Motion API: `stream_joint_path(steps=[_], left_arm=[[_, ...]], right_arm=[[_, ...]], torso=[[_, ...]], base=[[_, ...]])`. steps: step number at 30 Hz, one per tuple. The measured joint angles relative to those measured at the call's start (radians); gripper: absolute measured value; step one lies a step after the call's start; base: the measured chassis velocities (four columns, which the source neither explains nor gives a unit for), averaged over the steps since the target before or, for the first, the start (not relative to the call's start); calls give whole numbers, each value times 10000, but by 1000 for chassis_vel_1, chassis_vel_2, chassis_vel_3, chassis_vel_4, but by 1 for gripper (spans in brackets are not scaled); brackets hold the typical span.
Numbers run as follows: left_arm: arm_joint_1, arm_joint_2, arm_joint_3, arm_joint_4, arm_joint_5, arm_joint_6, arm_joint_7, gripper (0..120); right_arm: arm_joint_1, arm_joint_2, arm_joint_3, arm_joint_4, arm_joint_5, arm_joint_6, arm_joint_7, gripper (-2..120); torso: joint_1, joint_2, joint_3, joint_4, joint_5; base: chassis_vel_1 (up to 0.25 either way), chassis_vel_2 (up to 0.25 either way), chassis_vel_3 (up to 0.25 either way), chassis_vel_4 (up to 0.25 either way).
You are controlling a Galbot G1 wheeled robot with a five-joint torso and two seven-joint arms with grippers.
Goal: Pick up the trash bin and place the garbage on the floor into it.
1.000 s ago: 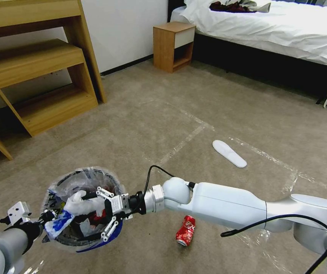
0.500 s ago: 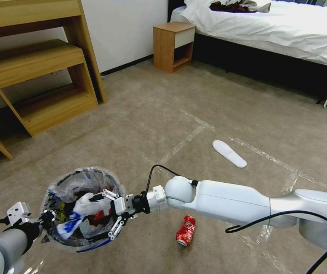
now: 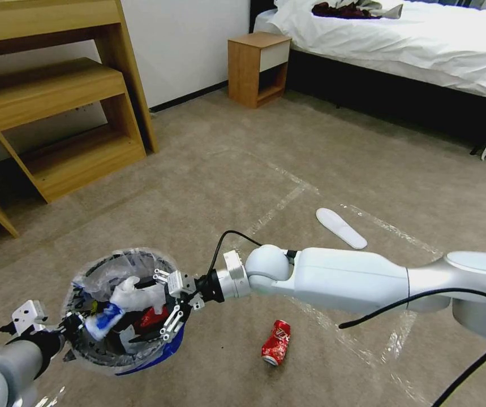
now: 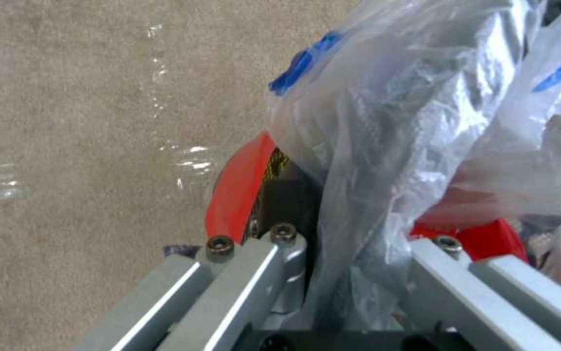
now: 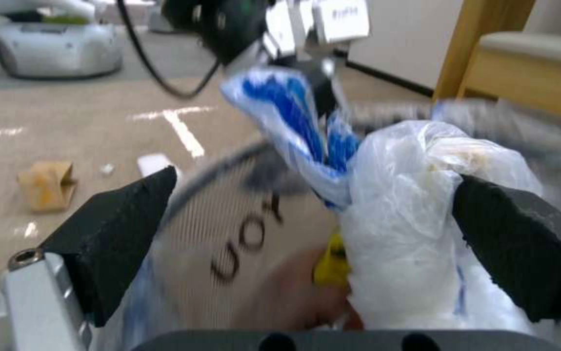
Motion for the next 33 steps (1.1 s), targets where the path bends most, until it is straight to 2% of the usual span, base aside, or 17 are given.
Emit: stream_joint_path(steps=[4, 7, 11, 13, 17, 20, 24, 29, 31, 32, 33], left_arm=[[-52, -34, 46, 8, 6, 0, 0, 0], [-81, -42, 78, 29, 11, 0, 0, 0], [-84, -41, 74, 43, 25, 0, 0, 0], [-85, -39, 71, 44, 23, 0, 1, 0], [-124, -67, 99, 43, 32, 0, 1, 0], [-138, -89, 122, 37, 38, 0, 3, 0], [-87, -58, 39, -10, 24, 0, 3, 0], [-63, -79, 1, -62, 7, 0, 4, 0], [-55, -125, 9, -73, 12, 0, 5, 0], [-51, -143, 14, -78, 18, 1, 4, 0], [-51, -143, 14, -78, 18, 1, 4, 0]], right_arm=[[44, 316, -76, 253, 514, -106, 356, 100], [12, 470, -91, 264, 383, -158, 633, 100], [-167, 373, -183, 398, 253, -255, 1097, 100], [-240, 259, -204, 675, 589, -369, 1334, 100], [-219, 262, -209, 1081, 1164, -578, 1674, 100], [-180, 377, -234, 1493, 1605, -781, 2677, 100], [-49, 377, -225, 1467, 1130, -968, 2936, 100], [46, 320, -226, 1714, 1450, -1187, 3579, 100], [123, 244, -237, 2037, 1521, -1826, 4398, 100], [169, 232, -256, 2251, 1555, -2189, 5187, 100], [169, 232, -256, 2251, 1555, -2189, 5187, 100]], torso=[[0, 1, -1, 3, -1], [0, 1, 0, 2, 0], [0, 0, 0, 1, 0], [1, 0, 0, -5, 0], [0, 0, 0, -2, 0], [0, 0, 0, 2, -1], [0, 0, 0, 1, -1], [0, 0, 0, 1, -1], [0, 0, 0, 0, -1], [0, 0, 0, 0, 0], [0, 0, 0, 0, 0]], base=[[0, 0, 0, 0], [0, 0, 0, 0], [0, 0, 0, 0], [0, 0, 0, 0], [0, 0, 0, 0], [0, 0, 0, 0], [0, 0, 0, 0], [0, 0, 0, 0], [0, 0, 0, 0], [0, 0, 0, 0], [0, 0, 0, 0]])
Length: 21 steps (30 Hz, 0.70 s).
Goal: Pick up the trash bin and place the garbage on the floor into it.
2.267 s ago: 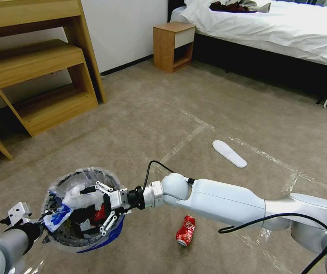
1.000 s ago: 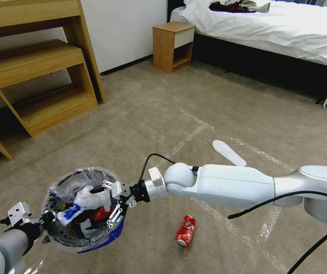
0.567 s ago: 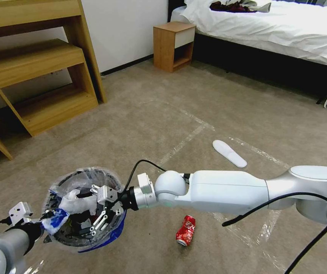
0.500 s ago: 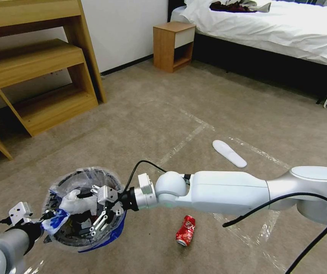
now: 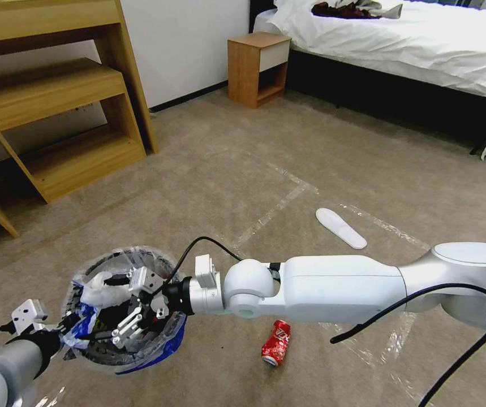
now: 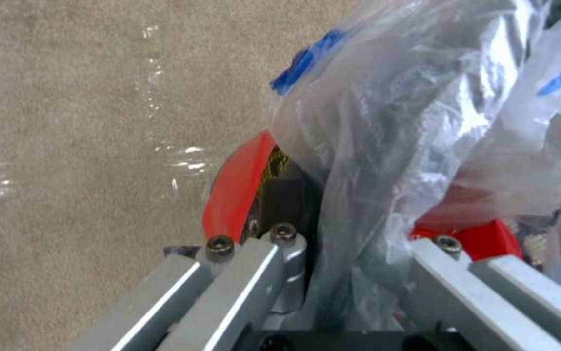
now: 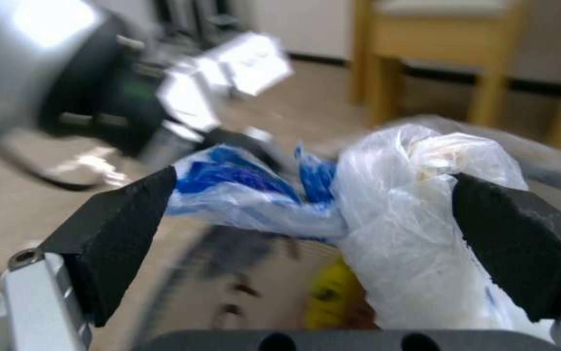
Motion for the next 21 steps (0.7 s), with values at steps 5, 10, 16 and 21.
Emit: stream_joint_path(steps=[5, 10, 16, 21], left_arm=[[38, -35, 16, -34, 12, 0, 0, 0], [108, -4, -31, -94, 8, 0, 1, 0], [165, 13, -75, -131, 6, 0, 0, 0], [167, -18, -61, -141, 8, 0, 0, 0]], right_arm=[[168, 62, -8, 439, 341, -1396, 2125, 100], [63, 72, -116, 221, 87, -612, 1714, 100], [-15, -288, -148, -721, -1936, 1469, -1332, 100], [54, -417, -98, -621, -1691, 1962, -2053, 100]], torso=[[0, 0, 0, 0, 0], [0, 0, 0, 0, -1], [0, 0, 1, -1, 1], [0, 0, 0, 0, 0]], base=[[0, 0, 0, 0], [0, 0, 0, 0], [0, 0, 0, 0], [0, 0, 0, 0]])
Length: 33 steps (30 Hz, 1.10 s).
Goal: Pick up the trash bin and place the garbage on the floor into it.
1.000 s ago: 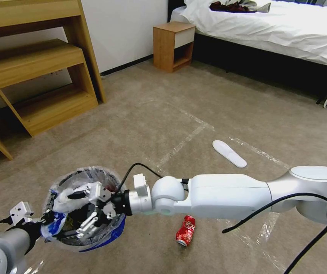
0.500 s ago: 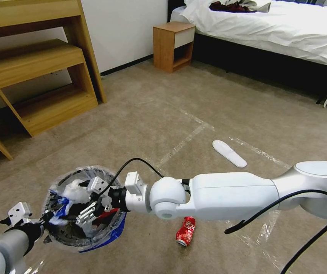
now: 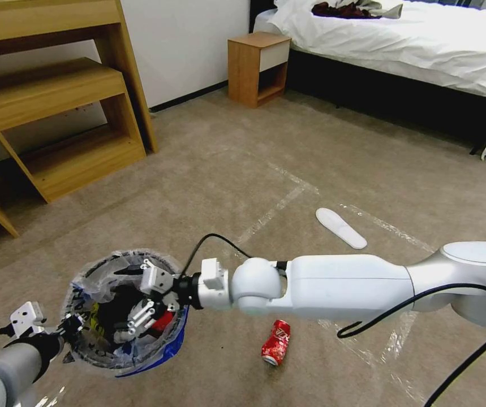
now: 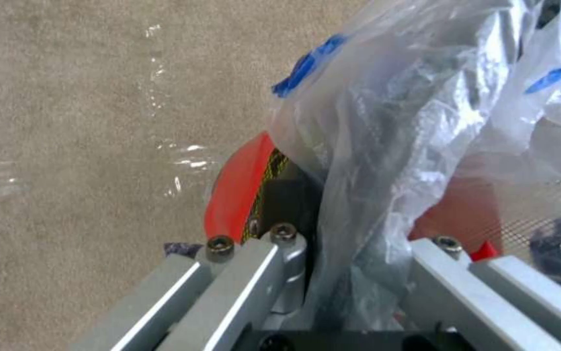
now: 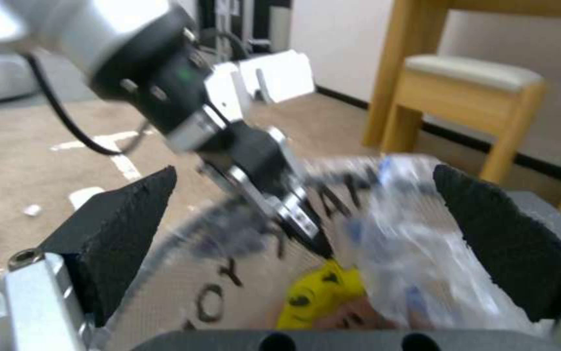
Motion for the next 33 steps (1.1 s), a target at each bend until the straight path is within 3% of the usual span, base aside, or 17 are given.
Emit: stream_joint_path(steps=[9, 20, 23, 28, 31, 32, 33], left_arm=[[26, -51, 41, -47, 20, 0, -1, 0], [164, 95, -330, -82, -228, 0, -64, 0], [152, 103, -345, -82, -252, 0, -87, 0], [132, 104, -345, -82, -258, 0, -96, 0], [90, 164, -349, -82, -300, 0, -115, 0], [90, 164, -349, -82, -300, 0, -115, 0], [60, 208, -375, -82, -402, 0, -182, 0]], right_arm=[[29, -193, 293, 235, 237, 288, -196, 100], [-675, -1128, 4033, 466, 670, 109, 27, 100], [-1243, -1516, 5612, 441, 772, -116, 396, 100], [-1840, -1957, 6930, 422, 756, -495, 789, 100], [-2506, -2259, 7911, 422, 616, -1077, 2163, 100], [-2506, -2259, 7911, 422, 616, -1077, 2163, 100], [-2784, -2287, 8295, 390, 626, -1568, 2960, 100]], torso=[[0, 0, 0, 1, -1], [0, 0, 0, 0, 1], [0, 0, 0, 0, 1], [0, 0, 0, 1, 1], [0, 0, 0, -4, 3], [0, 0, 0, -4, 3], [0, 0, 0, -1, 2]], base=[[0, 0, 0, 0], [0, 0, 0, 0], [0, 0, 0, 0], [0, 0, 0, 0], [0, 0, 0, 0], [0, 0, 0, 0], [0, 0, 0, 0]])
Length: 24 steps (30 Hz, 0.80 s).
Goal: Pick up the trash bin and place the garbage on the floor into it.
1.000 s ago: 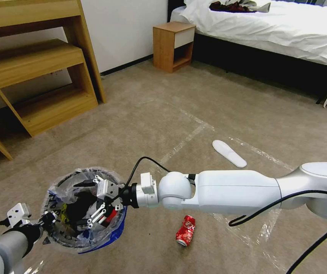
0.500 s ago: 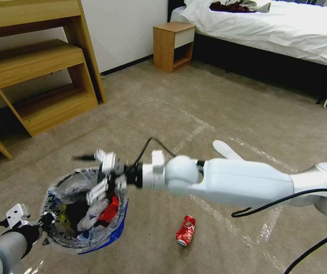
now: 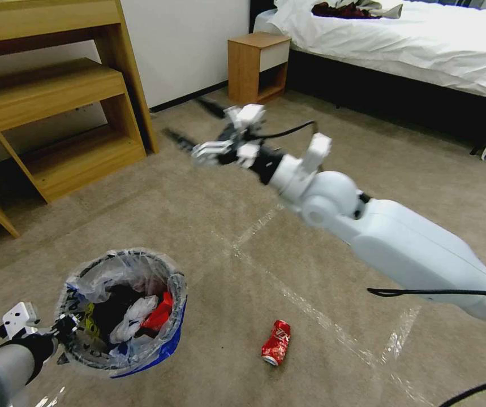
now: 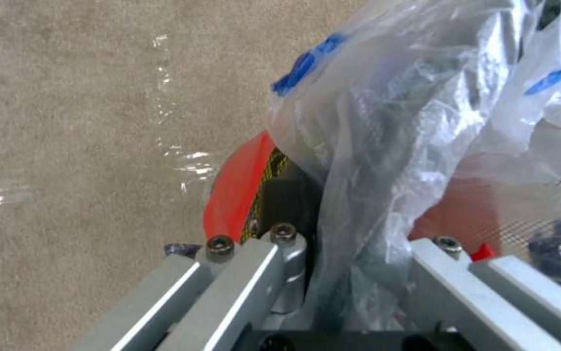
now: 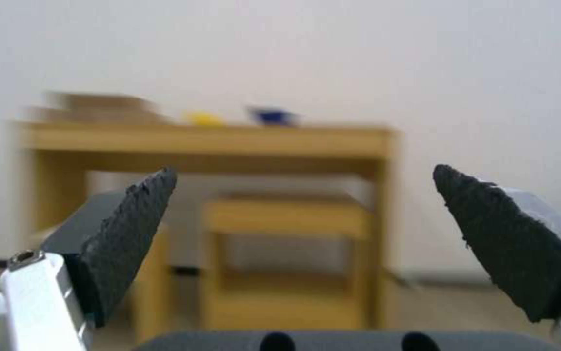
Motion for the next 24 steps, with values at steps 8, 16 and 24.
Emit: stream_joint_path(steps=[8, 16, 24], left_arm=[[-150, 175, -124, 0, -411, 0, -190, 0], [-163, 56, -124, 3, -495, 0, -238, 0], [-22, -151, -22, 4, -388, 0, -240, 0]], right_arm=[[-1229, -205, 1107, -390, 341, -2147, 2813, 100], [-2745, -641, 1779, -100, 893, -3123, 3858, 100], [-3661, -1173, 1651, 1027, 3000, -4576, 6427, 100]], torso=[[0, -1, 1, 1, 0], [0, 0, 0, 3, -2], [0, 0, 0, 3, -2]], base=[[0, 0, 0, 0], [0, 0, 0, 0], [0, 0, 0, 0]])
